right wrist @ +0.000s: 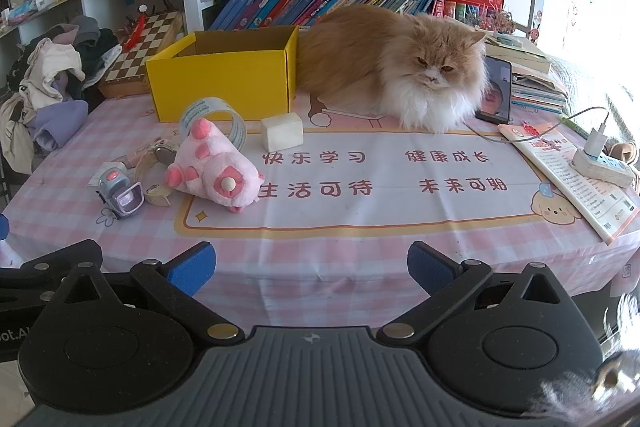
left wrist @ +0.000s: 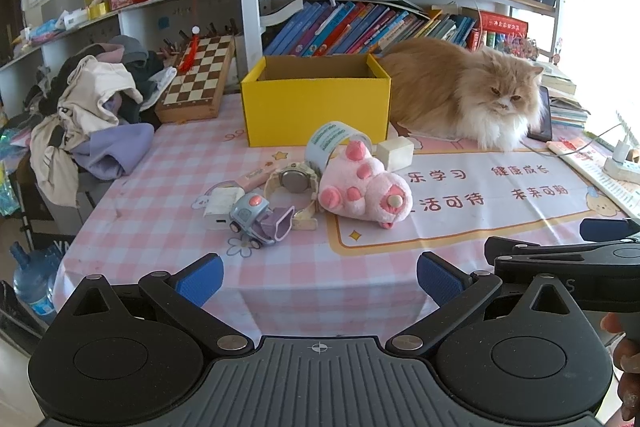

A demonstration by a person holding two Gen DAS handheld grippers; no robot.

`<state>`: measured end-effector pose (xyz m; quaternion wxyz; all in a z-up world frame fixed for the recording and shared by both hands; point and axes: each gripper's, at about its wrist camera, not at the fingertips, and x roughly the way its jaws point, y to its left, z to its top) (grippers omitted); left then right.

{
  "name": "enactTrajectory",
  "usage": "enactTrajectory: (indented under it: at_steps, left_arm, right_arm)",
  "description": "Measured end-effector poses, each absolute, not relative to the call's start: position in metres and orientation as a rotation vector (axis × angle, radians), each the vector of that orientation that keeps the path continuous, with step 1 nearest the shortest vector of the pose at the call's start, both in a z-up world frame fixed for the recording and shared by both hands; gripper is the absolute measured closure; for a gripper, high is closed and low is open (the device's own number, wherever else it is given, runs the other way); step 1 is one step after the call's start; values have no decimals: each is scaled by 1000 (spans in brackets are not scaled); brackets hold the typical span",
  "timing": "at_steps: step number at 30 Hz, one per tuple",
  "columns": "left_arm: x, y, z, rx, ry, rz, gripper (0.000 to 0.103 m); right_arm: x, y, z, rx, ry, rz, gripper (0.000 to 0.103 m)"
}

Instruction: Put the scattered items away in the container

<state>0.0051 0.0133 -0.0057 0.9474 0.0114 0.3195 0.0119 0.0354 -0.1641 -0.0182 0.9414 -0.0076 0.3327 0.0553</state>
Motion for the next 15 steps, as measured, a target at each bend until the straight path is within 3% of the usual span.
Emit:
enactTrajectory:
  at_steps: [15]
  left_arm:
    - [6, 17, -3, 18, 654, 23, 0]
  right_arm:
    - [36, -163, -17, -17, 682, 113, 0]
